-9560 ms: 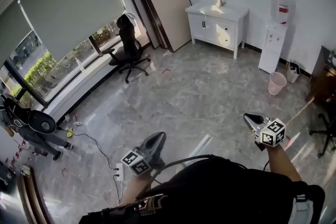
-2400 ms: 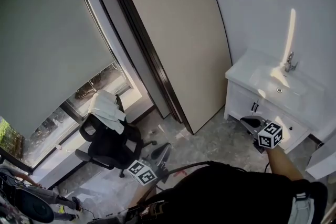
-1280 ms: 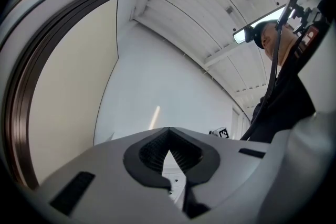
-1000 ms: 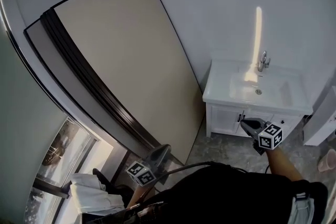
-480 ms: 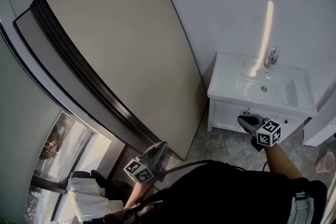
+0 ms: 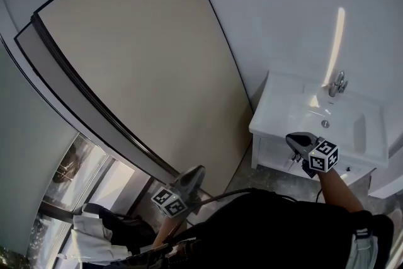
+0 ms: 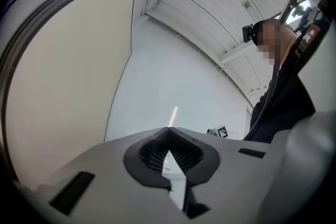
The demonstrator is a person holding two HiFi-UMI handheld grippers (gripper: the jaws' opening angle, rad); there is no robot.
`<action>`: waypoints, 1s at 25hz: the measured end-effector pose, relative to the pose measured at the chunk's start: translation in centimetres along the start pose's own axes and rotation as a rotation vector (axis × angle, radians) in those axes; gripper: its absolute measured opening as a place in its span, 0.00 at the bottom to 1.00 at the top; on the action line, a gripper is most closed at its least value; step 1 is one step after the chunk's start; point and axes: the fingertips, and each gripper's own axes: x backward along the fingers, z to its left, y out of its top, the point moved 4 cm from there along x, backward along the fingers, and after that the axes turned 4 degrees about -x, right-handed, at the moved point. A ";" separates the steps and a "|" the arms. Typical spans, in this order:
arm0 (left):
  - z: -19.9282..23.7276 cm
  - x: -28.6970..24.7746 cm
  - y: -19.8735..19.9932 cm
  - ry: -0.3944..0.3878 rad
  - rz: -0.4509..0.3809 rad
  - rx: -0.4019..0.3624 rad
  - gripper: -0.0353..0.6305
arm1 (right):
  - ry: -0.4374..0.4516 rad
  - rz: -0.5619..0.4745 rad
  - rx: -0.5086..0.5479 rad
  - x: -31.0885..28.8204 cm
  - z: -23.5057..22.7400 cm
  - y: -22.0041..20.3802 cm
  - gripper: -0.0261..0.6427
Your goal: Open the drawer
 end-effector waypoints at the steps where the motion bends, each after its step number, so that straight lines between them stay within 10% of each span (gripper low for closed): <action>1: 0.0 -1.3 0.0 0.008 -0.007 0.000 0.05 | 0.008 -0.004 0.005 0.1 -1.3 0.6 0.04; 14: -1.0 -16.6 -1.7 -0.009 0.013 -0.005 0.05 | 0.002 -0.023 -0.010 3.3 -16.1 2.3 0.04; 25: 4.6 -26.7 -1.6 -0.186 0.072 0.023 0.05 | -0.182 -0.029 -0.080 4.1 -23.0 1.5 0.04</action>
